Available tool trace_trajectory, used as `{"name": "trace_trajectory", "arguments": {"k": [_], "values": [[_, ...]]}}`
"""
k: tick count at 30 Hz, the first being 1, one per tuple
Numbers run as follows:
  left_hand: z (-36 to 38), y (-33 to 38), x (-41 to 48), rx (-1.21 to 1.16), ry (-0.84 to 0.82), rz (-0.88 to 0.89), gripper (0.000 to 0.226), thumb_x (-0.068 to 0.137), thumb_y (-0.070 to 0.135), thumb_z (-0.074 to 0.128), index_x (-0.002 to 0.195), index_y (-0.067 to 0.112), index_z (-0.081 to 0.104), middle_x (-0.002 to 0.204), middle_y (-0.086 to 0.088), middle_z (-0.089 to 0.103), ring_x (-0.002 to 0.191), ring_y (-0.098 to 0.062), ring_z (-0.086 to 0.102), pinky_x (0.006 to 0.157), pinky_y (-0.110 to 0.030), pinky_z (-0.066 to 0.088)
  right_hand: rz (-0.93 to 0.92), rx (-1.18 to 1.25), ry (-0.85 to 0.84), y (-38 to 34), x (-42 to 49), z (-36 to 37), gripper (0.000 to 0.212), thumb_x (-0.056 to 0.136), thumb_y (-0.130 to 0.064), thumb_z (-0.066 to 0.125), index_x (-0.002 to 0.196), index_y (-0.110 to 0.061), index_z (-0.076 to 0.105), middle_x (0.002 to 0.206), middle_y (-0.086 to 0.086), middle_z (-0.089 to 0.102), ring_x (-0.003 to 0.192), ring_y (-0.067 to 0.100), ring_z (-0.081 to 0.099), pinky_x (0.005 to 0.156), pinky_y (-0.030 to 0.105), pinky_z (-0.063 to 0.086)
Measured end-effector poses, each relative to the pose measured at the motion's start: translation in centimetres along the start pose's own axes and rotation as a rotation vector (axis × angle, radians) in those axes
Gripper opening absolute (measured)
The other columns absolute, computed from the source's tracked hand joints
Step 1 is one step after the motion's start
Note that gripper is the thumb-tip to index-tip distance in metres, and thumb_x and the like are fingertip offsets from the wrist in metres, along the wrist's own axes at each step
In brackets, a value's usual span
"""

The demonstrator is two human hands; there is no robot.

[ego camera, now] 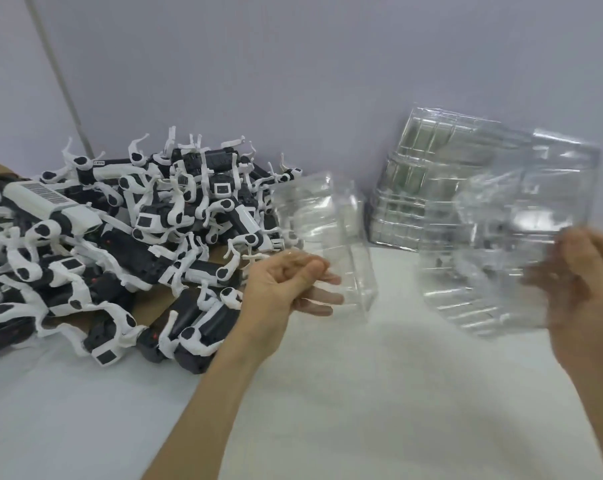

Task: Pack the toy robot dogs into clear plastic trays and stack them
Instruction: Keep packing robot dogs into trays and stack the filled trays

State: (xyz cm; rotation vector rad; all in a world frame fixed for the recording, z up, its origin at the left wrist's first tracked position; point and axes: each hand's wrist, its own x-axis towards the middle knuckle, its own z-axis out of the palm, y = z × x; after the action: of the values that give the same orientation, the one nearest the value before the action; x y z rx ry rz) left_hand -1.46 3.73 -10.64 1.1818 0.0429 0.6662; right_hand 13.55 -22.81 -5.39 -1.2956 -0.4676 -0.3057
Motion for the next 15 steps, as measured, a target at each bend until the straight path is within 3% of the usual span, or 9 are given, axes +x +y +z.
{"name": "trace_trajectory", "arguments": {"k": [2,3,7,11,15], "values": [[0.9,-1.0,-0.1,-0.006,0.001,-0.044,0.020,0.076,0.020,0.069,0.088,0.005,0.067,0.075,-0.010,0.074,0.056,-0.022,0.072,0.047,-0.027,0.057,-0.042,0.098,-0.022,-0.1,-1.3,2.0,0.018,0.086,-0.029,0.068,0.096,-0.015,0.071,0.075,-0.005,0.065,0.075,0.027,0.055,0.073,0.036,0.047],[1.0,-1.3,-0.2,-0.005,0.008,-0.059,0.020,0.076,0.022,0.069,0.088,0.005,0.066,0.075,-0.009,0.074,0.056,-0.021,0.071,0.047,-0.026,0.056,-0.064,0.132,-0.029,0.1,-1.5,2.4,0.014,0.083,-0.030,0.069,0.091,-0.019,0.072,0.075,-0.003,0.066,0.076,0.028,0.053,0.072,0.035,0.046],[0.6,-2.3,-0.8,0.000,0.077,-0.127,0.022,0.076,0.026,0.068,0.086,0.007,0.064,0.075,-0.010,0.073,0.055,-0.019,0.069,0.047,-0.025,0.053,-0.065,0.116,-0.034,0.4,-1.4,1.9,0.010,0.086,-0.029,0.069,0.092,-0.024,0.076,0.085,-0.008,0.073,0.079,0.018,0.061,0.074,0.031,0.053],[1.1,-3.1,-0.9,-0.064,0.134,-0.194,0.019,0.073,0.027,0.069,0.080,0.009,0.070,0.076,-0.012,0.069,0.053,-0.019,0.067,0.047,-0.025,0.051,-0.122,0.086,-0.097,-0.4,-1.1,2.9,0.015,0.082,-0.036,0.071,0.094,-0.029,0.076,0.085,-0.009,0.074,0.072,0.011,0.072,0.065,0.021,0.057],[1.8,-3.6,-1.3,-0.046,0.104,-0.248,0.016,0.068,0.035,0.070,0.064,0.020,0.075,0.073,-0.009,0.071,0.053,-0.018,0.067,0.049,-0.023,0.051,-0.167,-0.102,-0.260,-0.9,0.2,5.3,0.012,0.095,-0.018,0.064,0.100,-0.027,0.069,0.096,-0.003,0.071,0.078,0.019,0.075,0.070,0.021,0.056]]}}
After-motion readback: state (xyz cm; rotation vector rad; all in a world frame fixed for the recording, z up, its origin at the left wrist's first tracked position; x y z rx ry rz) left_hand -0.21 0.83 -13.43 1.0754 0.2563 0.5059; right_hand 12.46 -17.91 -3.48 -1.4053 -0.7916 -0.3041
